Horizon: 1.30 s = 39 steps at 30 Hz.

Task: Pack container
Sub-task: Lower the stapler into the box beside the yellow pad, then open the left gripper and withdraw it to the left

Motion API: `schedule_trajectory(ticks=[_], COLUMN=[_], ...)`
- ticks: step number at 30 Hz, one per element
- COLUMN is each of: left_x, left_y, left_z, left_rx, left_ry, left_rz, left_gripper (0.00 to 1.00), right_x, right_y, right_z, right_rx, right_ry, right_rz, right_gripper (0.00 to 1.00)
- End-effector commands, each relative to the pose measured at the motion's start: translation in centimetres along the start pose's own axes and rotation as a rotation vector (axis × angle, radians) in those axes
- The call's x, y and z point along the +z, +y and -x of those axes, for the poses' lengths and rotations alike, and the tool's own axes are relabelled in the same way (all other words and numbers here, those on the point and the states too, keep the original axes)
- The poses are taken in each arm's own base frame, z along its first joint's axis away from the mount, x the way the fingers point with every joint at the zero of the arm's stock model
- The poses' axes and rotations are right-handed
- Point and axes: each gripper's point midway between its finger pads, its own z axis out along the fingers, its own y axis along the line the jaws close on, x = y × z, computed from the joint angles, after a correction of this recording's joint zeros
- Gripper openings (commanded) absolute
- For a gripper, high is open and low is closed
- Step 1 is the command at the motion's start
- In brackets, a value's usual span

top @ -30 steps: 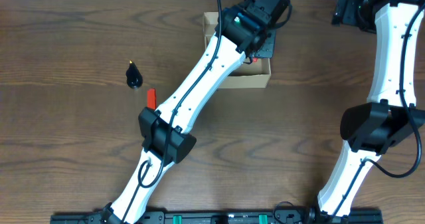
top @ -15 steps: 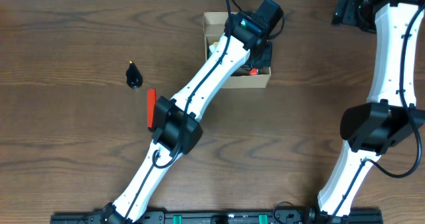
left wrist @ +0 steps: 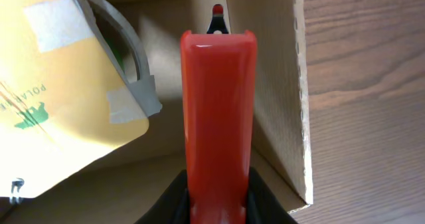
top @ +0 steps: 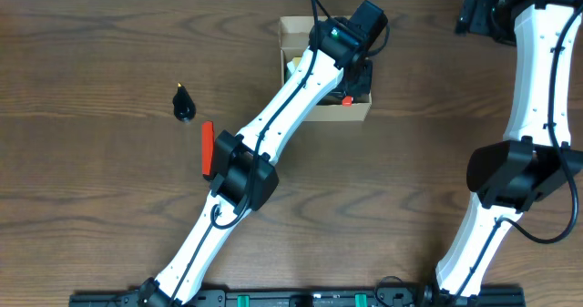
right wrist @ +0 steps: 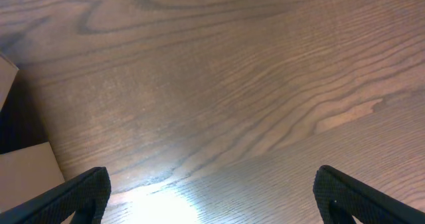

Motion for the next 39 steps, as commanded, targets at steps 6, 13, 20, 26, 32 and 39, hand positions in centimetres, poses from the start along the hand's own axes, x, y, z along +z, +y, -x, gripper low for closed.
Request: schedule_trajectory(ticks=[6, 13, 20, 26, 32, 39], left_x=[1.6, 1.5, -3.3, -12.5, -17.6, -18.2], left_y=[0.3, 0.3, 1.8, 6.0, 12.8, 19.9], left_z=[-0.1, -0.1, 1.4, 4.4, 4.0, 2.2], left_rx=[-0.006, -0.002, 0.068, 0.089, 0.018, -0.075], left_ry=[0.014, 0.015, -0.081, -0.269, -0.268, -0.109], left_rz=[0.006, 0.005, 0.095, 0.226, 0.377, 0.372], left_gripper=[0.28, 0.22, 0.21, 0.30, 0.42, 0.27], right_x=[-0.8, -0.8, -0.8, -0.8, -0.8, -0.8], right_y=[-0.7, -0.7, -0.7, -0.7, -0.7, -0.7], right_z=[0.2, 0.2, 0.2, 0.2, 0.2, 0.2], right_rx=[0.015, 0.015, 0.015, 0.015, 0.015, 0.015], right_ry=[-0.015, -0.015, -0.015, -0.015, -0.015, -0.015], right_rz=[-0.005, -0.005, -0.005, -0.005, -0.005, -0.005], right_gripper=[0.99, 0.99, 0.99, 0.99, 0.99, 0.99])
